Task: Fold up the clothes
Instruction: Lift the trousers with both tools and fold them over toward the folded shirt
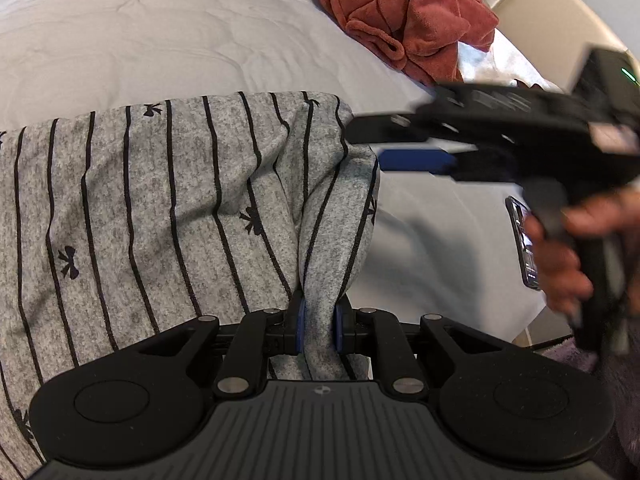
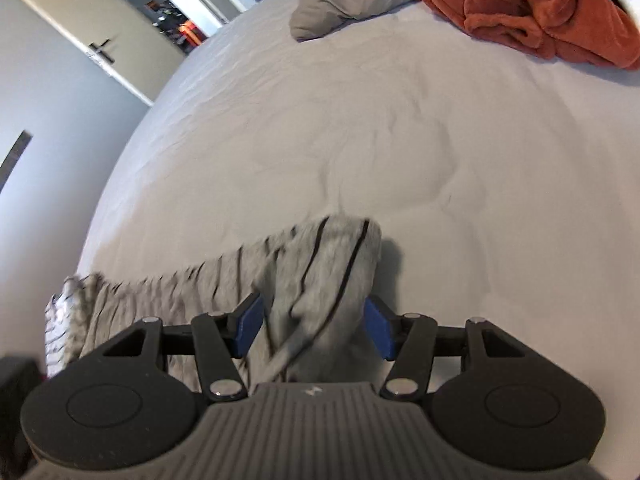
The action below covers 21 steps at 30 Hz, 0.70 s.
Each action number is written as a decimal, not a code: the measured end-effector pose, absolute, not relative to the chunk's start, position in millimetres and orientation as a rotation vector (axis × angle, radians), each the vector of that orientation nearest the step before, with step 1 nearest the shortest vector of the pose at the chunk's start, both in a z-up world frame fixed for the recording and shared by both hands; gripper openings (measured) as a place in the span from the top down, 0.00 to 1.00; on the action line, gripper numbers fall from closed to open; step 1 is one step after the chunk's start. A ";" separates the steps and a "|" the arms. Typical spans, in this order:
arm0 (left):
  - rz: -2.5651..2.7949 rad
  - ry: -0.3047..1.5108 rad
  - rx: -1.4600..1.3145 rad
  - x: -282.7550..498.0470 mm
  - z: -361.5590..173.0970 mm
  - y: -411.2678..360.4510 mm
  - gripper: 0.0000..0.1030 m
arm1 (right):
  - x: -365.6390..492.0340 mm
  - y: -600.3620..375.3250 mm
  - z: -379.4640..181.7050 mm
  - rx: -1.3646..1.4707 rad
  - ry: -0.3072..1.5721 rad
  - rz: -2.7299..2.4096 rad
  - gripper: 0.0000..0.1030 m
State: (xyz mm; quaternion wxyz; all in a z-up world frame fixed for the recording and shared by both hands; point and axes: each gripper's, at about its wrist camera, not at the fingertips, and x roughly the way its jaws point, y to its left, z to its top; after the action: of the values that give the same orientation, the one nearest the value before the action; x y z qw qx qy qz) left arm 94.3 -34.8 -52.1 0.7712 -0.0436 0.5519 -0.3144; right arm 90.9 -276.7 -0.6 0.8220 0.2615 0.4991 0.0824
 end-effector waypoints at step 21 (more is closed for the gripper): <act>-0.637 1.266 -0.175 53.2 -57.2 -33.6 0.53 | 100.0 -275.7 -4.1 0.644 1.071 0.202 0.80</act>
State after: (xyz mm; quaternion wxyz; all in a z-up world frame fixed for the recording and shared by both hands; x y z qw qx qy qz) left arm 53.2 -33.6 -57.2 0.7558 -0.0801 0.5804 -0.2923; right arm 100.0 -275.7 -4.1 0.8062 0.3009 0.5006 0.0945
